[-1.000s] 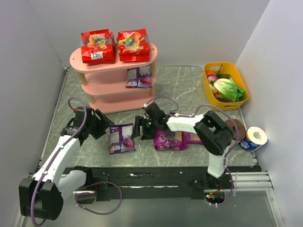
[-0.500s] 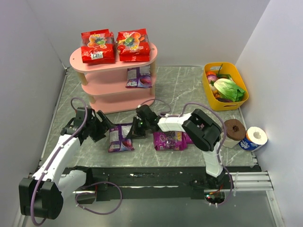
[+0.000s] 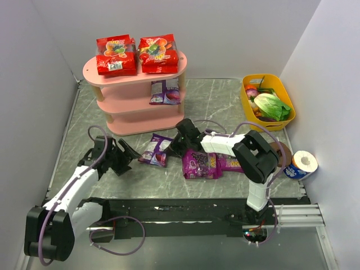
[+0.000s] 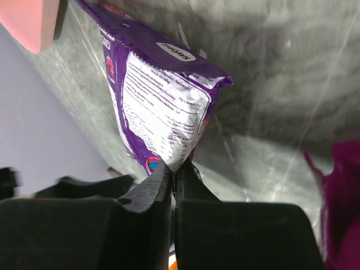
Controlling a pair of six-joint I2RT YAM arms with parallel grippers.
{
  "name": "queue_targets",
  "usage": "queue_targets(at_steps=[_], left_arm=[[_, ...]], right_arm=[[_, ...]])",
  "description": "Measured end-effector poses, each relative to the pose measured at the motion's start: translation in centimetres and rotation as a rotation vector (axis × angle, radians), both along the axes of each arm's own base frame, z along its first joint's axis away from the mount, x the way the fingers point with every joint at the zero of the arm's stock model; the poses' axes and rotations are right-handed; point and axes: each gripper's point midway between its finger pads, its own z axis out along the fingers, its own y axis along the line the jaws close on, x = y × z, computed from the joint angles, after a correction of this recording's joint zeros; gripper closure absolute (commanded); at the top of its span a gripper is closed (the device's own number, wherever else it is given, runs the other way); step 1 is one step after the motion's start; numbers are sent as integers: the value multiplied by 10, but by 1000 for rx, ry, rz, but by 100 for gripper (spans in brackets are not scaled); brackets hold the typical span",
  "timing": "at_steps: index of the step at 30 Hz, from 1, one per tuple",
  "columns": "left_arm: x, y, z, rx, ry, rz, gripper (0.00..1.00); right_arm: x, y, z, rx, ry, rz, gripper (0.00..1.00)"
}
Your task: Place and organize the candy bags onto the shelf
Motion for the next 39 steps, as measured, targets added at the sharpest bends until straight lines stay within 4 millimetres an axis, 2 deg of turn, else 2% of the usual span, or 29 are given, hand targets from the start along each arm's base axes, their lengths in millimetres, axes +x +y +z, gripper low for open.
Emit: queue_targets(at_steps=[3,4,7,8,12,16,21,22,24,31,39], left_arm=[[-4,-4,-13,-22,1,-2,15],[-4,-5,-16,-27,-4,-4,14],[-2,-8,-21,-43,-23,-4,12],[0,-9,-22,-47,-32,-5,12],[5,-14,-23,-74,-78,-9,12],[5,-19,-28,-109,-91,4,13],[7,-24,-33,-153,-91,35,16],[9,-25,-33,-164,-93,43,16],[11,-27,-33,-184,-101,57,17],[15,-31,-34,-224,-127,92,26],[18,-31,-35,-238,-138,122,24]], right_arm=[[-1,7,4,32,56,-25,73],[-2,11,6,51,76,-26,57],[-5,22,9,103,133,-17,43],[-8,23,9,111,148,-11,42],[-16,26,11,134,186,15,45],[-22,26,9,136,202,41,62],[-34,22,1,121,242,72,74],[-35,22,0,121,246,77,80],[-38,22,0,124,257,89,86],[-47,24,1,160,298,109,90],[-52,29,8,212,332,121,91]])
